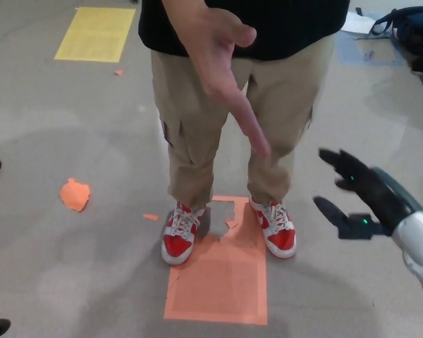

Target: The robot extends its right arm to grab a person's hand and shakes it

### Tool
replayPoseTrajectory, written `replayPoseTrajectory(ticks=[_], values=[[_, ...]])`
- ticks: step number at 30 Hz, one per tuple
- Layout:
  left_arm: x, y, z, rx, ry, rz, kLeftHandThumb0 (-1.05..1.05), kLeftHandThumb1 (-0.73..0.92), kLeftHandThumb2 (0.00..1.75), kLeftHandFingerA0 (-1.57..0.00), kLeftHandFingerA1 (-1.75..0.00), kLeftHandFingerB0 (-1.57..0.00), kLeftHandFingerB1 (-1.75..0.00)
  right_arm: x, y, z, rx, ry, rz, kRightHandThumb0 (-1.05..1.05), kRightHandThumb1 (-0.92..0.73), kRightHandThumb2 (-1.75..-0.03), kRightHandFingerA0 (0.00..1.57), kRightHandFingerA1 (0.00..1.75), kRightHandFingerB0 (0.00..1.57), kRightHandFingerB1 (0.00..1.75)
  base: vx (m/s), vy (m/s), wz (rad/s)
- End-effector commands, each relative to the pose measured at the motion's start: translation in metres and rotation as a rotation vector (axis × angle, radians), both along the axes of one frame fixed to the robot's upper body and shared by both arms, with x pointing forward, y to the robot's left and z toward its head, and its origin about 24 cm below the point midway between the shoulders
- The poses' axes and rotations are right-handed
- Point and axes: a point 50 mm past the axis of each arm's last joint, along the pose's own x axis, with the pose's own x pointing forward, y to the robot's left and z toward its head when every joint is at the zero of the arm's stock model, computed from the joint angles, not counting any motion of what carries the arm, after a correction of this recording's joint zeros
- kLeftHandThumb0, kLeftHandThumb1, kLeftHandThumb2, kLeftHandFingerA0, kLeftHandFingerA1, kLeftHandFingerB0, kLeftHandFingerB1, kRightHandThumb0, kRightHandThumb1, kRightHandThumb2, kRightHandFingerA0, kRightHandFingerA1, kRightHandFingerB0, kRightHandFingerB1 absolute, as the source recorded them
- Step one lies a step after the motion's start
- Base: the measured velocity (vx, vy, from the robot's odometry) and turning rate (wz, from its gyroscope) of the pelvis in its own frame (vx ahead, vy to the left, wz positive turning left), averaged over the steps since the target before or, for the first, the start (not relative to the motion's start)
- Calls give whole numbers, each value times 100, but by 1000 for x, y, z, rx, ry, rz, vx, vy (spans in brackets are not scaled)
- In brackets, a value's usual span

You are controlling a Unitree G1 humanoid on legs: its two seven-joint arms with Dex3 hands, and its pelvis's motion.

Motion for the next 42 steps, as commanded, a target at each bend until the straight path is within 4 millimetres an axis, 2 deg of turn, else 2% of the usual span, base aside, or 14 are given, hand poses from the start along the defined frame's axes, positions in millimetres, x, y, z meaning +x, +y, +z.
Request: replayPoseTrajectory(ticks=[1, 5, 6, 15, 17, 18, 19, 20, 24, 25, 29, 31, 32, 42], values=[[-9, 8, 0, 10, 17, 18, -76, 74, 108, 0, -23, 0, -22, -28, 63, 138, -111, -241, 169, -92, -74, -112, 1, 37, 0, 7, 0, 0, 0], [-11, 8, -1, 4, 24, 20, -79, 76, 108, 0, -20, 0, -19, -22, 79, 141, -100, -231, 201, -93, -74, -86, 15, 40, 0, 0, 0, 0, 0], [-11, 9, -1, 7, 25, 17, -78, 76, 108, 0, -20, 0, -20, -21, 82, 142, -99, -229, 207, -92, -73, -111, 5, 41, 0, 7, 0, 0, 0], [-9, 9, 1, 7, 15, -10, -77, 76, 109, 0, -23, 0, -22, -2, 110, 153, -205, -184, 216, -91, -73, -111, 1, 37, 0, 8, 0, 0, 0], [-9, 9, 1, 3, 16, 1, -73, 92, 66, 0, -17, 0, -20, 0, 112, 152, -204, -175, 214, -89, -89, -68, 9, 35, 0, 1, 0, 0, 0], [-10, 9, 1, 5, 16, -6, -74, 92, 67, 0, -18, 0, -20, 1, 113, 151, -203, -168, 213, -90, -71, -106, 11, 41, 0, 6, 0, 0, 0], [-10, 9, 1, 4, 12, -9, -73, 76, 109, 0, -23, 0, -23, 3, 115, 149, -204, -157, 212, -89, -88, -67, 10, 36, 0, 1, 0, 0, 0], [-10, 9, 1, -2, 12, -4, -71, 92, 66, 0, -15, 0, -19, 4, 116, 148, -211, -150, 209, -91, -71, -106, 10, 42, 0, 6, 0, 0, 0], [-9, 9, 2, 1, 4, -4, -76, 76, 108, 0, -23, 0, -22, 8, 122, 146, -239, -131, 186, -91, -70, -108, 7, 48, 0, 8, 0, 0, 0], [-9, 9, 2, -3, 3, -8, -75, 76, 108, 0, -23, 0, -22, 9, 122, 145, -245, -128, 180, -90, -69, -83, 14, 46, 0, 0, 0, 0, 0], [-7, 8, 3, -6, 5, -5, -74, 76, 108, 0, -23, 0, -21, 14, 123, 146, -293, -104, 153, -89, -68, -106, 9, 48, 0, 9, 0, 0, 0], [-6, 8, 4, 8, -1, -20, -73, 77, 109, 0, -25, 0, -23, 18, 123, 146, -333, -105, 126, -88, -85, -64, 20, 40, 0, 0, 0, 0, 0], [-5, 8, 5, 21, -8, -40, -74, 78, 109, 0, -25, 0, -23, 21, 123, 147, -360, -100, 100, -90, -68, -107, 10, 49, 0, 9, 0, 0, 0], [-1, 9, 10, -7, -26, -50, -77, 78, 106, 0, -23, 0, -20, 40, 110, 141, -431, -78, -49, -90, -68, -105, 0, 41, 3, 9, 0, 0, 0]])
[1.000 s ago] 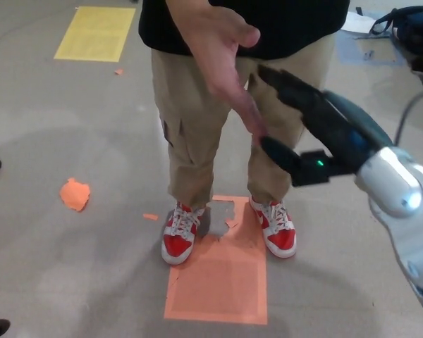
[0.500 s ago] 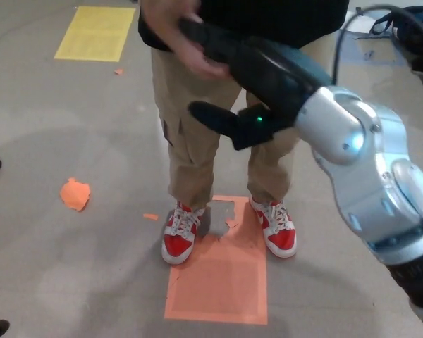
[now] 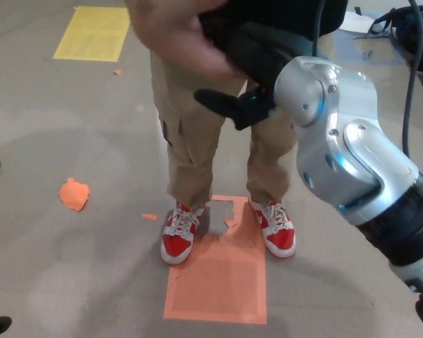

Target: The robot extends its right arm to grab a person's hand and shakes it

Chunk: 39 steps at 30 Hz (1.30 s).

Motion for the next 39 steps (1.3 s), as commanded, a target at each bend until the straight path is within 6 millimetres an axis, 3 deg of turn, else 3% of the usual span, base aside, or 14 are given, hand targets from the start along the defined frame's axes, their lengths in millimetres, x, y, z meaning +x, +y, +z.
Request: replayPoseTrajectory(ticks=[1, 10, 11, 12, 13, 14, 20, 21, 22, 23, 24, 29, 31, 39], values=[[0, 7, 6, 1, -8, -12, -77, 78, 106, 0, -23, 0, -21, 9, -13, 0, -67, -9, -140, -95, -71, -105, 0, 42, 6, 4, 0, 0, 0], [4, 6, 7, 32, -4, -20, -78, 80, 107, 0, -22, 0, -20, 26, -21, -1, -120, -4, -232, -86, -65, -102, 10, 48, 0, 11, 0, 0, 0], [4, 5, 6, 31, -2, -18, -79, 80, 107, 0, -21, 0, -20, 29, -21, -2, -123, 1, -233, -80, -79, -65, 25, 39, 0, 7, 0, 0, 0], [3, 5, 5, 37, 3, -24, -80, 81, 108, 0, -21, 0, -19, 32, -20, -6, -130, 15, -236, -81, -64, -98, 25, 50, 0, 13, 0, 0, 0], [2, 4, 4, 38, 7, -30, -81, 81, 109, 0, -19, 0, -18, 35, -19, -8, -139, 26, -231, -77, -80, -66, 36, 39, 0, 10, 0, 0, 0], [2, 4, 4, 32, 8, -28, -81, 81, 109, 0, -19, 0, -18, 38, -17, -10, -146, 30, -218, -83, -68, -99, 37, 54, 0, 11, 0, 0, 0], [-3, 6, 2, 23, 10, -6, -77, 78, 109, 0, -22, 0, -20, 46, -13, -27, -111, 4, -186, -60, -67, -91, 45, 55, 7, 34, 0, 0, 0], [-3, 6, 2, 24, 9, -5, -71, 92, 68, 0, -17, 0, -17, 47, -13, -29, -110, 5, -187, -52, -82, -63, 54, 44, 13, 27, 0, 0, 0], [-3, 6, 2, 25, 8, -5, -71, 92, 68, 0, -17, 0, -17, 47, -13, -30, -109, 5, -188, -52, -82, -63, 54, 44, 13, 27, 0, 0, 0], [-3, 6, 3, 37, 8, -19, -74, 77, 111, 0, -26, 0, -23, 48, -13, -34, -85, -1, -190, -47, -83, -63, 58, 47, 18, 29, 0, 0, 0], [-2, 6, 3, 39, 11, -22, -76, 78, 110, 0, -23, 0, -21, 49, -14, -36, -68, -4, -188, -39, -76, -63, 73, 78, 20, 31, 0, 0, 0], [-3, 6, 4, 11, 11, -22, -76, 74, 91, 0, -18, 0, -14, 53, -22, -46, 2, 18, -184, -29, -48, -82, 63, 66, 70, 66, 0, 0, 0], [-4, 6, 3, 6, 10, -21, -76, 79, 110, 0, -24, 0, -21, 53, -24, -47, 23, 10, -169, -21, -60, -57, 70, 55, 62, 48, 0, 0, 0], [3, 6, 5, 32, 4, -6, -75, 77, 110, 0, -24, 0, -23, 39, -19, -13, 140, -133, -73, -29, -68, -60, 93, 79, 38, 37, 0, 0, 0]])
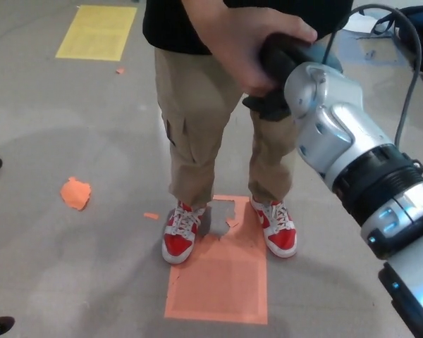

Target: The robot extends its right arm to grab a person's hand and shakes it

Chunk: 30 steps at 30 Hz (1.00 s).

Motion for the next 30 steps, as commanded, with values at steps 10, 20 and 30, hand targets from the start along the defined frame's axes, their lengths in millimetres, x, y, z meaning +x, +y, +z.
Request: replayPoseTrajectory(ticks=[10, 20, 30], values=[[-5, 8, 2, 19, 4, -4, -77, 81, 110, 0, -22, 0, -22, -89, 3, 111, 293, -449, 259, -23, -82, -65, 99, 70, 40, 38, 0, 0, 0], [-7, 5, -2, 13, 10, 24, -78, 81, 110, 0, -21, 0, -20, -21, -13, 32, 140, -122, 77, -20, -72, -61, 99, 57, 42, 39, 0, 0, 0], [-12, 6, -4, 12, 32, 27, -76, 77, 95, 0, -15, 0, -14, -6, -29, -69, 25, 224, 12, -27, -55, -57, 88, 59, 45, 41, 0, 0, 0]])
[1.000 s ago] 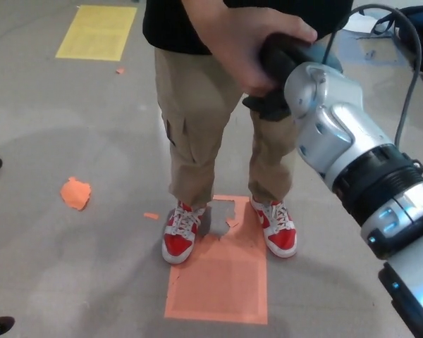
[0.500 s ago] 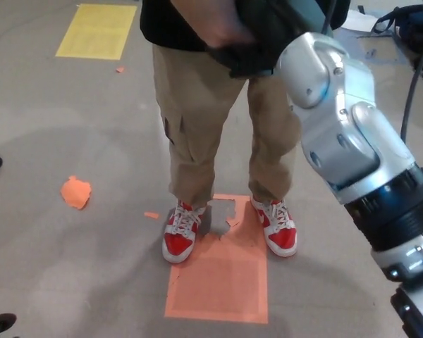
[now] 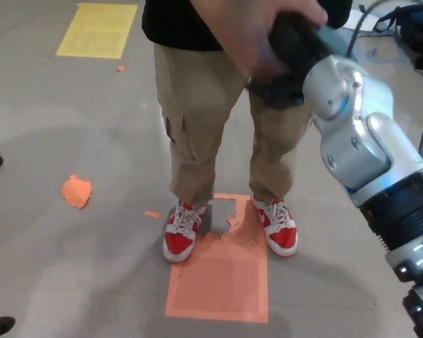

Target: The robot extends its right arm to grab a person's hand and shakes it

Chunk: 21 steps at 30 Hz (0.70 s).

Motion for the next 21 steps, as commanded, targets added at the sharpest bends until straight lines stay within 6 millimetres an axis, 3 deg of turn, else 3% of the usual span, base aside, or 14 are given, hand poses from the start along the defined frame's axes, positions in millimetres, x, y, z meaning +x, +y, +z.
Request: replayPoseTrajectory(ticks=[1, 2, 4, 5, 6, 7, 8, 11, 12, 14, 15, 16, 17, 21], values=[[-11, 8, -1, 20, 32, 8, -75, 78, 95, 0, -14, 0, -14, 6, -14, -73, -61, 249, -8, -26, -49, -54, 82, 59, 44, 40, 0, 0, 0], [-11, 8, -1, 12, 19, 8, -65, 92, 72, 0, -12, 0, -15, 6, -13, -72, -53, 257, -3, -32, -41, -63, 59, 56, 38, 45, 0, 0, 0], [-11, 7, -1, 9, 13, 13, -68, 91, 73, 0, -15, 0, -16, 7, -11, -70, -38, 244, 5, -29, -46, -63, 55, 53, 39, 44, 0, 0, 0], [-11, 7, -1, 4, 16, 26, -65, 92, 70, 0, -13, 0, -16, 7, -11, -66, -43, 222, 17, -24, -55, -56, 63, 50, 42, 40, 0, 0, 0], [-11, 8, -1, 5, 15, 23, -75, 76, 93, 0, -16, 0, -15, 9, -8, -58, -37, 190, 30, -27, -64, -59, 75, 52, 41, 39, 0, 0, 0], [-12, 8, 0, 8, 13, 12, -75, 76, 93, 0, -16, 0, -15, 9, -5, -49, -25, 160, 40, -27, -64, -59, 75, 52, 41, 39, 0, 0, 0], [-12, 9, 0, 9, 12, 11, -70, 91, 73, 0, -12, 0, -14, 10, -3, -42, -12, 129, 49, -29, -75, -62, 87, 57, 40, 39, 0, 0, 0], [-9, 9, 1, 17, 13, 6, -66, 92, 73, 0, -12, 0, -13, 6, 4, -8, 32, -12, 91, -29, -74, -62, 96, 59, 41, 38, 0, 0, 0], [-9, 8, 1, 30, 15, 1, -77, 81, 111, 0, -21, 0, -20, 3, 6, 3, 39, -48, 103, -31, -80, -65, 101, 58, 42, 38, 0, 0, 0], [-8, 8, 1, 38, 15, -2, -77, 81, 110, 0, -22, 0, -20, -5, 10, 24, 69, -132, 138, -30, -78, -64, 98, 61, 43, 38, 0, 0, 0], [-8, 8, 2, 34, 10, -10, -79, 81, 109, 0, -23, 0, -20, -19, 14, 47, 108, -219, 176, -27, -76, -64, 97, 61, 44, 39, 0, 0, 0], [-7, 9, 3, 26, 1, -1, -75, 79, 108, 0, -24, 0, -22, -34, 16, 73, 149, -304, 213, -24, -80, -64, 78, 63, 43, 39, 0, 0, 0], [-6, 9, 3, 21, -1, 11, -72, 76, 108, 0, -25, 0, -24, -43, 17, 85, 173, -347, 231, -25, -80, -64, 93, 70, 43, 38, 0, 0, 0], [-4, 10, 5, 15, -2, 11, -74, 80, 109, 0, -22, 0, -22, -87, 18, 137, 257, -550, 312, -24, -84, -65, 101, 68, 42, 38, 0, 0, 0]])
